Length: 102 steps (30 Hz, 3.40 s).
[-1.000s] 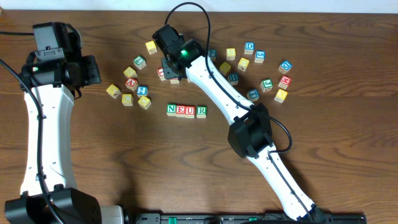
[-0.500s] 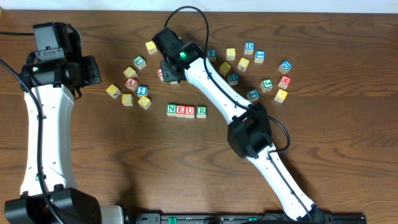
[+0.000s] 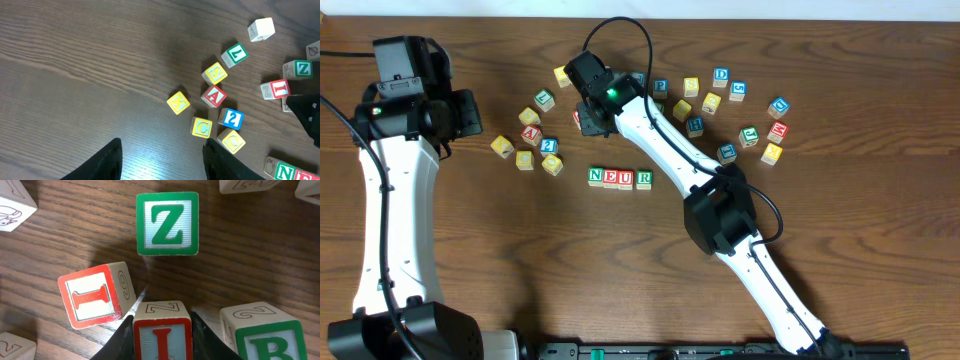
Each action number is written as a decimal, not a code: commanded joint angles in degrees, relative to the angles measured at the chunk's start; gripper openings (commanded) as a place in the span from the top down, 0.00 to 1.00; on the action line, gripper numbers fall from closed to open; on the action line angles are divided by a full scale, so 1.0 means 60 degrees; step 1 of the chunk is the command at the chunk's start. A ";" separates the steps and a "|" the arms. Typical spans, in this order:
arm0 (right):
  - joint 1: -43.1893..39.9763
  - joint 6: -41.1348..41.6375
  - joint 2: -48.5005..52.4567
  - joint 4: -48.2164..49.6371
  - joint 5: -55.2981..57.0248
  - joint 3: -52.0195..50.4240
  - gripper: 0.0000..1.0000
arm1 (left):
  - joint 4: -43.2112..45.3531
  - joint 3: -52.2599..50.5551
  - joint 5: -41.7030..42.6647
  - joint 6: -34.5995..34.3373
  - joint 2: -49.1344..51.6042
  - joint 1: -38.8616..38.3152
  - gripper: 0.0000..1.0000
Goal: Spell out NEURIPS
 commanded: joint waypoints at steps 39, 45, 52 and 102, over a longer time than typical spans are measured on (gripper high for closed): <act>-0.1719 -0.0397 -0.4794 -0.6339 -0.0091 -0.1800 0.99 | -0.0036 0.0091 -0.0011 -0.0051 -0.0164 0.0015 0.45; -0.1719 -0.0328 -0.4794 -0.5839 -0.0029 -0.3362 0.99 | -0.0036 0.0091 -0.0011 -0.0047 -0.0164 0.0015 0.45; -0.1614 0.0233 -0.4794 -0.4080 -0.0091 -0.5009 0.99 | -0.0033 0.0091 -0.0011 -0.0051 -0.0164 0.0015 0.45; -0.0382 0.1738 -0.4794 -0.0157 -0.0066 -0.8440 0.95 | -0.0033 0.0091 0.0011 -0.0051 0.0135 0.0015 0.45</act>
